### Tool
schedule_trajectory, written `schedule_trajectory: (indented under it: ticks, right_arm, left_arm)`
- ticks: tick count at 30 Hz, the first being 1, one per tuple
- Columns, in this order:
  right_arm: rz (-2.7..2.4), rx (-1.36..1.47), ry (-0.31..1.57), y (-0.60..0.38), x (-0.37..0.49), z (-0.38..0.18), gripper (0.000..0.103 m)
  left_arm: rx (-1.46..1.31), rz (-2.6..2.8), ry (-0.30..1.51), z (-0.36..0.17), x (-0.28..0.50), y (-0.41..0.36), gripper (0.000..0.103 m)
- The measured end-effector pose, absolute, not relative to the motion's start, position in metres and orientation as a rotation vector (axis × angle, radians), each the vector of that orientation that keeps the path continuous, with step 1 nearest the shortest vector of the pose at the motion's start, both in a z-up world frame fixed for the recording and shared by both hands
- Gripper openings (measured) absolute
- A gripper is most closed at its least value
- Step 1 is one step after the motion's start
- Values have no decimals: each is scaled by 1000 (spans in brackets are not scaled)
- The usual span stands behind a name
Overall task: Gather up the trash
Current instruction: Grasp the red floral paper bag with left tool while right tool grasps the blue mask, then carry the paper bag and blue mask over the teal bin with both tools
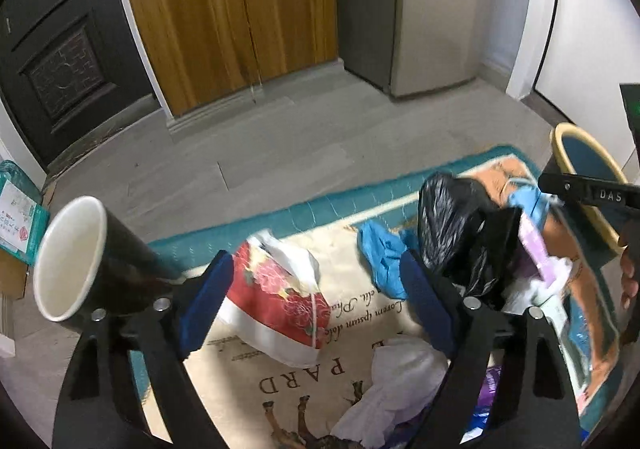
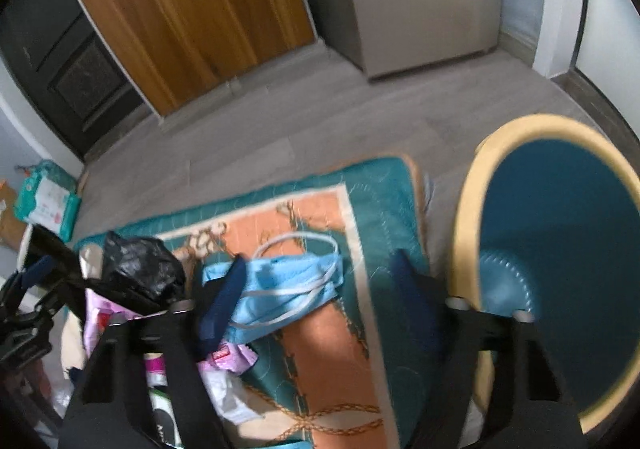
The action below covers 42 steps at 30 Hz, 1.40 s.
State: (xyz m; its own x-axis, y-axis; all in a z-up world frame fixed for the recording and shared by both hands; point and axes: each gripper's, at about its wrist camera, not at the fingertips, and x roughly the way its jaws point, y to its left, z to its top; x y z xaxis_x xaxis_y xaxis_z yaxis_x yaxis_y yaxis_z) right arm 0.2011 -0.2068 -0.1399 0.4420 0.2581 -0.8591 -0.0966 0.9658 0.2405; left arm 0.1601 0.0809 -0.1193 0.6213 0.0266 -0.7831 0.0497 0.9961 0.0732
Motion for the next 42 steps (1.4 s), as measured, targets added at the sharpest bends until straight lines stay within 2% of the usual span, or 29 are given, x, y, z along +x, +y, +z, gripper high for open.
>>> schedule_trajectory:
  ticks: [1,3,7,9,11,13,15,21,30,36,42]
  right_arm:
    - [226,169,1102,-207,203,-142,61]
    - [233,176,1124,-205,205,-148,48]
    - [252,193,1153,-205,207,-155,36]
    - [250,191,1166,-204,209,-156,24]
    - [245,195,1171,-203,209,-155,17]
    - [251,199,1171,-204,207,-152,13]
    - [262,193,1159,-205,202,-144,8]
    - [275,220,1094,-211,185,-109,5]
    - [298,323,960,-230,147,-35,5]
    - [311,340,812,-258,120,32,5]
    - [271,336,718,-306,91,68,5]
  left_arm:
    - [93,-9,903,-123,161,81,78]
    - [94,-1,913,-129,165,83,72]
    - [97,21,958,-148,171,88,57]
    - [106,25,975,-156,172,89,51]
    - [127,37,960,-157,171,87,46]
    - [148,44,963,-154,170,86,29]
    - [156,39,961,-148,167,85,20]
    - [140,53,908,-109,148,85,19]
    - [42,26,684,-2,95,81,18]
    - [18,-82,574,47,64,39,18]
    - [48,-229,507,65,55,-28,19]
